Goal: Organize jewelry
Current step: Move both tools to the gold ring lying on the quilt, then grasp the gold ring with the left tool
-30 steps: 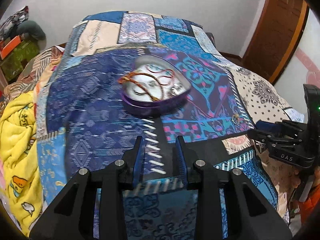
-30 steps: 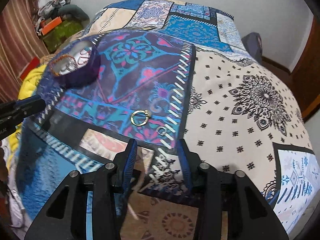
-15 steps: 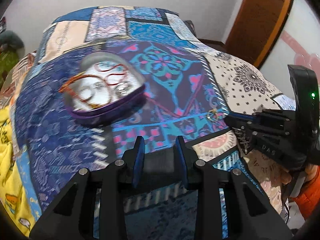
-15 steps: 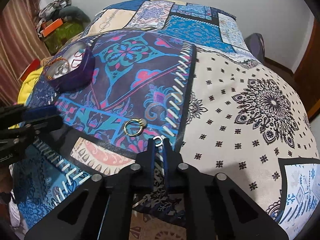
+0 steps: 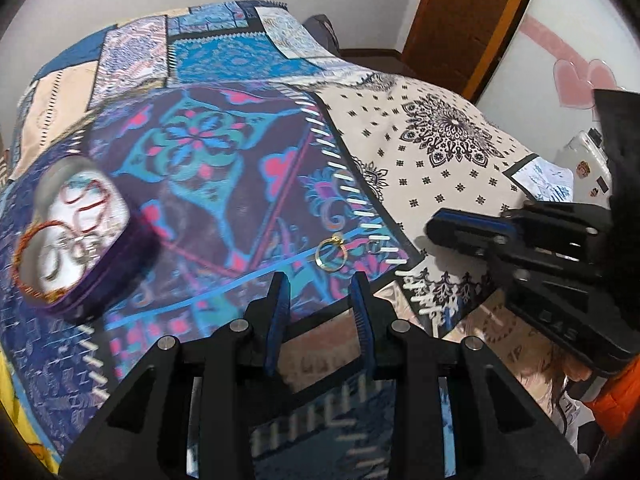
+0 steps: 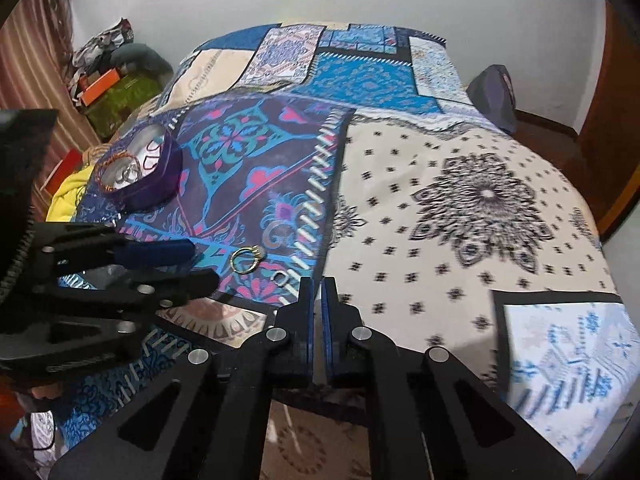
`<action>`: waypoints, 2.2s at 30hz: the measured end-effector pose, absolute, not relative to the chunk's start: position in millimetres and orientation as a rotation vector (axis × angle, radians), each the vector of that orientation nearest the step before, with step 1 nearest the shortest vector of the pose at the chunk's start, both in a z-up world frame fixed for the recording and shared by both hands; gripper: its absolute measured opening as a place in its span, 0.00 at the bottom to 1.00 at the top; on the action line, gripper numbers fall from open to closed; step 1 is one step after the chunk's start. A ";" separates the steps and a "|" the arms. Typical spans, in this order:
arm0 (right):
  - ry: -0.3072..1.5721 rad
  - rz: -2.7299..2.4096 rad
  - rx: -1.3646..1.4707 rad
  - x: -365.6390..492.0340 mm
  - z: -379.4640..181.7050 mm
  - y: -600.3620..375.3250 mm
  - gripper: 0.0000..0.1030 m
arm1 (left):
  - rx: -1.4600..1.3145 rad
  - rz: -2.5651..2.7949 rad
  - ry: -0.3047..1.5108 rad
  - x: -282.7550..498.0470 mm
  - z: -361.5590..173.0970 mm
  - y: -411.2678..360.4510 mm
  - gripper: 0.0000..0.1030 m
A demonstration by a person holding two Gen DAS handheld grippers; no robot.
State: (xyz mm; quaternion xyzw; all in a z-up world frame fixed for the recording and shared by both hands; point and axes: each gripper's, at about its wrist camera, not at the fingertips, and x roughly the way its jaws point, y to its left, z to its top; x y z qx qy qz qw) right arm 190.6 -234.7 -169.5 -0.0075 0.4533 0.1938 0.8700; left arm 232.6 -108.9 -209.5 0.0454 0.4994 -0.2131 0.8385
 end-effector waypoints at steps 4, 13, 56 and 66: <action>0.967 0.440 -0.008 190.1 -167.7 -238.0 0.04 | 0.089 -0.449 1.072 242.2 -215.9 -115.7 0.30; 1.011 0.498 -0.030 197.7 -173.3 -225.3 0.16 | 0.129 -0.439 1.051 247.8 -219.5 -119.4 0.15; 0.933 0.405 0.022 192.1 -160.5 -250.8 0.10 | 0.205 -0.490 1.061 263.6 -225.0 -145.6 0.05; 0.903 0.408 0.027 187.7 -151.4 -250.8 0.10 | 0.160 -0.455 1.045 251.5 -215.1 -133.5 0.05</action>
